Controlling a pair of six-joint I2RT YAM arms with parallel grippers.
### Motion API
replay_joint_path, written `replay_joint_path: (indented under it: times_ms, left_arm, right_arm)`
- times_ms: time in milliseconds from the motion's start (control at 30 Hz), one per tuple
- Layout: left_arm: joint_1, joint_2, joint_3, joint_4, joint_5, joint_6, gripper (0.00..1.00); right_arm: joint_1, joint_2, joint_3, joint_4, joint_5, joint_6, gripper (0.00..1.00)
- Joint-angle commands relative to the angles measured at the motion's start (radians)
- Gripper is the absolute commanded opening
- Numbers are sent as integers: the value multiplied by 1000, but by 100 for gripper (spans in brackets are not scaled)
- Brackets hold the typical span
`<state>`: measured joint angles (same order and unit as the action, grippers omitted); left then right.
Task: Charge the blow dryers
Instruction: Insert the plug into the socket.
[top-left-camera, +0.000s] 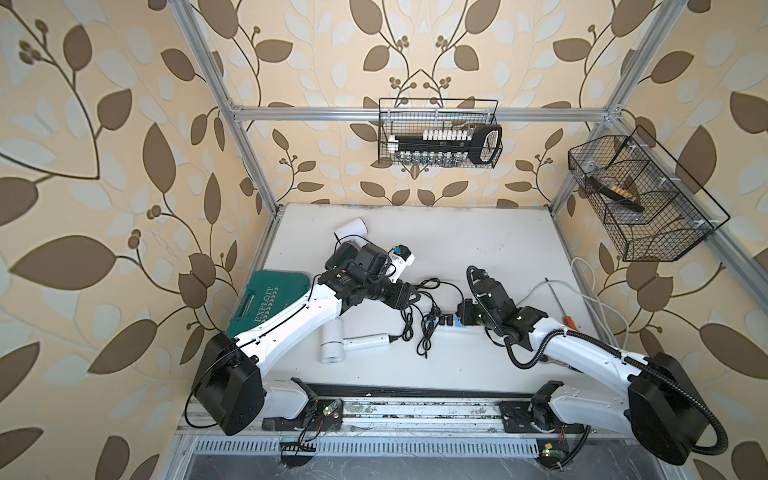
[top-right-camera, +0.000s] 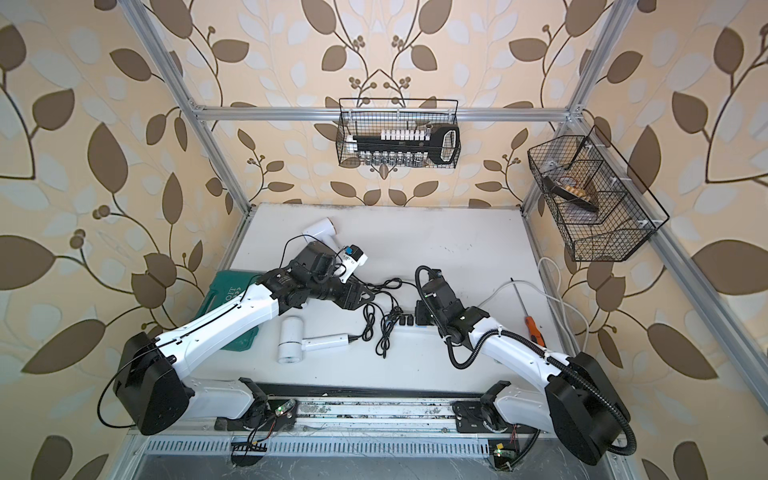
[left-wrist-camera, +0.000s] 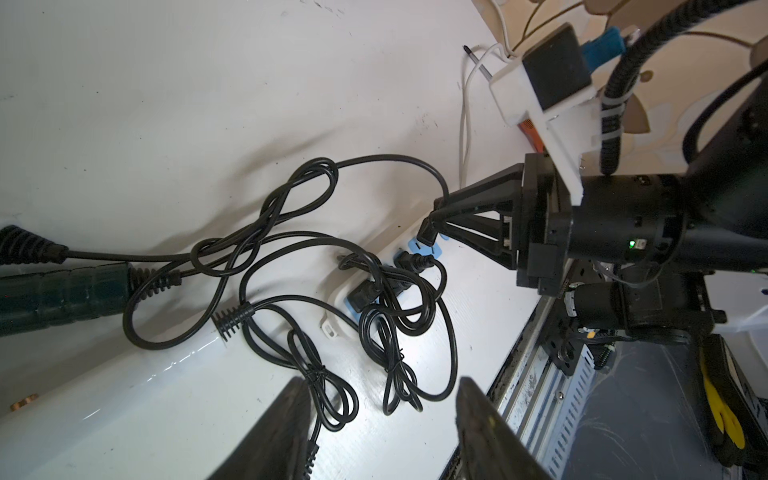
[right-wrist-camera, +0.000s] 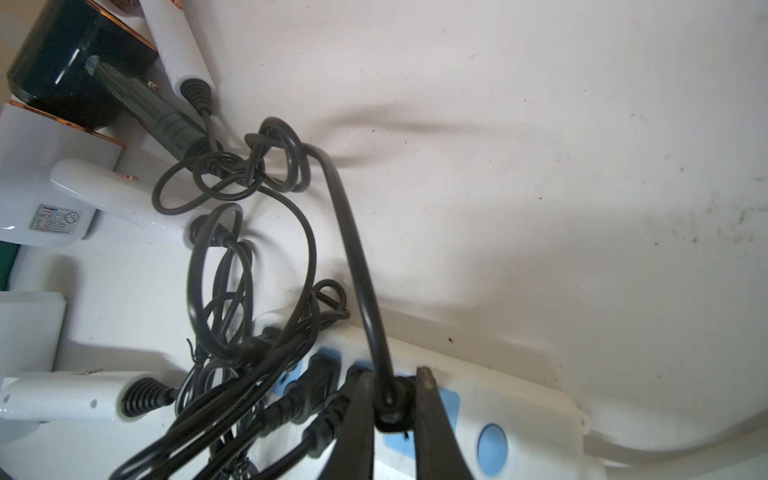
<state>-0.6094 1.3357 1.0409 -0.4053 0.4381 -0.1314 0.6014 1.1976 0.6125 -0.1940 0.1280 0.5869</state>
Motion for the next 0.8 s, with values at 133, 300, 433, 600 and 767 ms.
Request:
replay_joint_path:
  times_ms: [133,300,433,600,767]
  left_arm:
    - [-6,-35,-10,34,5,1,58]
    - [-7,-41,-19,35,4,2,58]
    - [-7,-42,-21,34,2,4,58]
    - [-6,-38,-21,33,2,6,58]
    - [-7,-38,-25,34,2,6,58]
  right_arm:
    - [20,-8,-11,-21,89,46,0]
    - [25,-1,-23,-16,103,65,0]
    - [28,11,-29,-9,94,76,0]
    - [41,22,-43,5,97,96,0]
    - [48,33,-49,21,88,99,0]
